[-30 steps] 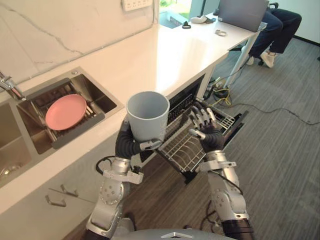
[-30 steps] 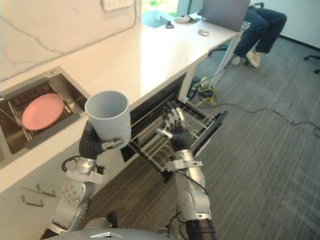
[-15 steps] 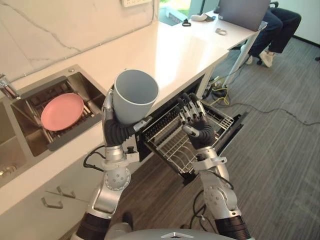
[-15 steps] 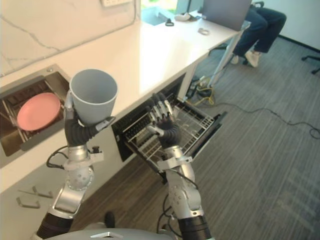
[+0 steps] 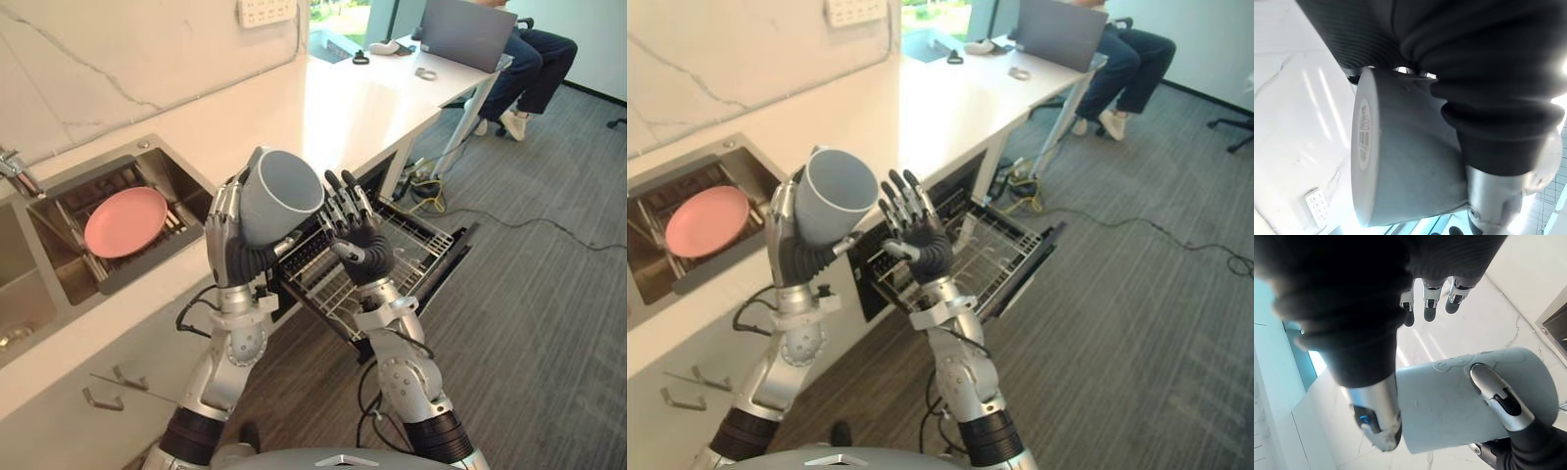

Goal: Walk over to the sink, pick up the cup, carry it to the dishwasher, place the cup inside the dishwasher, then close the dishwasher door

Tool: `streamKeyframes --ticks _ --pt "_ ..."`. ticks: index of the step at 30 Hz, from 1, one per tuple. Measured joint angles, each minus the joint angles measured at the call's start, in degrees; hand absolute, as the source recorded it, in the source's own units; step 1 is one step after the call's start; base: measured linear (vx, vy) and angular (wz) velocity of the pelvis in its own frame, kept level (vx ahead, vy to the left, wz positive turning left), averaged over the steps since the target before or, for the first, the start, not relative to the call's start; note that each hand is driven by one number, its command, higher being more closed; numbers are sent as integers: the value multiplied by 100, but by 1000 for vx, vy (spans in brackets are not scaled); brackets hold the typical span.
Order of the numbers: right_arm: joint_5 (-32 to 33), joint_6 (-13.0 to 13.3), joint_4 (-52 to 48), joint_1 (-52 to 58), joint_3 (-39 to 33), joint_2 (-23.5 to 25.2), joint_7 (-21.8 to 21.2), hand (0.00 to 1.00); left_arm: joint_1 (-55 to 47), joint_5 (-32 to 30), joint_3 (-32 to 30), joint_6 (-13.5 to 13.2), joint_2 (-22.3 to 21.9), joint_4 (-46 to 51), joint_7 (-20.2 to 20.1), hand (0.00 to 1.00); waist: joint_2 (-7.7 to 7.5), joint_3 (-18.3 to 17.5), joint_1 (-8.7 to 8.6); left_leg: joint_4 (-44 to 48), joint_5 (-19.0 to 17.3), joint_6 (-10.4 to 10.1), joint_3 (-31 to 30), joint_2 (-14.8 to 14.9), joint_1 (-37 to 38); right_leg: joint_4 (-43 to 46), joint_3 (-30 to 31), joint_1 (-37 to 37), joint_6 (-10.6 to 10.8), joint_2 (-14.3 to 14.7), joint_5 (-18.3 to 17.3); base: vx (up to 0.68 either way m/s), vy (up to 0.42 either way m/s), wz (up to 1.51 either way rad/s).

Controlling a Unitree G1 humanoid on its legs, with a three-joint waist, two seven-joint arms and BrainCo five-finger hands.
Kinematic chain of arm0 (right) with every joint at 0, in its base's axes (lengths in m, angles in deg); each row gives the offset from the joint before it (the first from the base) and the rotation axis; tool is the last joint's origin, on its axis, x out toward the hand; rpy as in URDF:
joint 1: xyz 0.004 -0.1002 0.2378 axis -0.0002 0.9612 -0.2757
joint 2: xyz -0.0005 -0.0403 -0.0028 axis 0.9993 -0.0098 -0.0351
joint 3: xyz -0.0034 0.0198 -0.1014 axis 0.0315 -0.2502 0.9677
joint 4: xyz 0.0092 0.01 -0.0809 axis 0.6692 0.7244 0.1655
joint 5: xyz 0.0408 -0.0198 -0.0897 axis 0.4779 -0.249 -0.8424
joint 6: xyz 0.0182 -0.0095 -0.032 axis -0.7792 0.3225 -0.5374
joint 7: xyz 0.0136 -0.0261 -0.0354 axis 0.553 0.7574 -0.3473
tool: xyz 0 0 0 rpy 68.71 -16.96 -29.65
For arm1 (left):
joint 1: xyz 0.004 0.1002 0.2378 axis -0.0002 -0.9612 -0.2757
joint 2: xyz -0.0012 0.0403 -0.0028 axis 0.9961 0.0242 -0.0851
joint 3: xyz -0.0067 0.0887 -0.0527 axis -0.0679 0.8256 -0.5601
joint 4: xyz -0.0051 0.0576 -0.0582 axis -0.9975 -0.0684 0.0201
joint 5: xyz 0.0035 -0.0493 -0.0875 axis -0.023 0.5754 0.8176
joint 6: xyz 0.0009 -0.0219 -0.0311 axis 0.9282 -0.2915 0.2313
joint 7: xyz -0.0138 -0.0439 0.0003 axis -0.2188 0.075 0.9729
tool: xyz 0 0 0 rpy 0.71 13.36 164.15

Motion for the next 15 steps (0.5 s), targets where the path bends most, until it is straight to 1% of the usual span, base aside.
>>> streamKeyframes --ticks 5,12,15 --pt "-4 0 -2 -35 287 -4 180 0 75 -318 237 49 0 -35 3 100 1 -1 9 -7 21 -1 -12 -2 0 -1 -4 2 0 0 1 0 0 0" --pt "-4 2 0 -109 462 -4 408 0 190 -387 361 63 -6 -209 10 100 4 -44 27 -172 159 8 -92 -12 2 -24 -45 -18 -4 17 28 -30 -2 5" --pt "-8 4 0 -112 472 -3 537 0 189 -469 477 74 -2 -235 109 100 0 -49 68 -175 173 11 -104 -14 1 -24 -55 -17 -6 17 38 -33 4 2"
